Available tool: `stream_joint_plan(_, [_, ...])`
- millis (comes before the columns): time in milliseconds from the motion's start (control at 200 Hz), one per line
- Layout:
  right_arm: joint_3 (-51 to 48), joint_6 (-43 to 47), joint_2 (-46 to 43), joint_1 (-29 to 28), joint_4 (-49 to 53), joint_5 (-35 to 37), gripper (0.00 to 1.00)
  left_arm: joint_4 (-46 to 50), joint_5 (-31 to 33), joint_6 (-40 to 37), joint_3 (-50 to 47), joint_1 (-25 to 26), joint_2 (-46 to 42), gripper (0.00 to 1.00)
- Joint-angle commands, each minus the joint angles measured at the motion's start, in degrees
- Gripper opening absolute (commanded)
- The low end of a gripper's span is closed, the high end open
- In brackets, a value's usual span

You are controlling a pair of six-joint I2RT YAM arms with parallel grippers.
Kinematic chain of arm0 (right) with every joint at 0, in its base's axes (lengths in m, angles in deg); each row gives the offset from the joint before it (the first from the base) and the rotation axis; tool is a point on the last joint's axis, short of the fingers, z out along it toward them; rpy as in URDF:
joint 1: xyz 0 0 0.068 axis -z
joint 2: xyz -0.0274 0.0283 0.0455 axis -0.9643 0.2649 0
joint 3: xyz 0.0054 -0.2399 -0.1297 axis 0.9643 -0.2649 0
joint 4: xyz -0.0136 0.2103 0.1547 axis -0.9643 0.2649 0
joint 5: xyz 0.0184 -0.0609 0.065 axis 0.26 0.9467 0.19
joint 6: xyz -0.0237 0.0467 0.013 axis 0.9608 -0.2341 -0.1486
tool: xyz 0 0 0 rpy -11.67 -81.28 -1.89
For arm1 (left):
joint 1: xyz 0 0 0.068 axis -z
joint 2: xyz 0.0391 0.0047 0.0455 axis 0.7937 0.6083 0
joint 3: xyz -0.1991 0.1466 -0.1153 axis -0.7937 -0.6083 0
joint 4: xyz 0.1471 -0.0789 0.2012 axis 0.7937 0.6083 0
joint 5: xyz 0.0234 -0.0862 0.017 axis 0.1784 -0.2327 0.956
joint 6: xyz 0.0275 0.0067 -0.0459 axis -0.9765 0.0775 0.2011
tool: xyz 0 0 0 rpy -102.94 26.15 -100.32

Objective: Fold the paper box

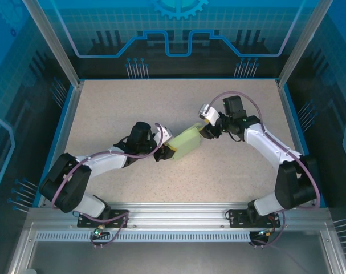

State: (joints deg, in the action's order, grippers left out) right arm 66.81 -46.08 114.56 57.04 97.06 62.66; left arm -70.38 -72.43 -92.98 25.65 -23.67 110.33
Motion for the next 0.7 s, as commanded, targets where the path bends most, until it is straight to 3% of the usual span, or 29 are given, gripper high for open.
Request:
stream_joint_plan(0, [2.09, 6.92, 1.63, -0.12, 1.27, -2.86, 0.52, 0.84, -3.34, -2.75, 1.25, -0.65, 0.3, 0.31])
stream_joint_plan(695, [4.81, 8.51, 5.23, -1.45, 2.37, -0.48, 0.13, -0.24, -2.66, -2.21, 0.95, -0.73, 0.3, 0.31])
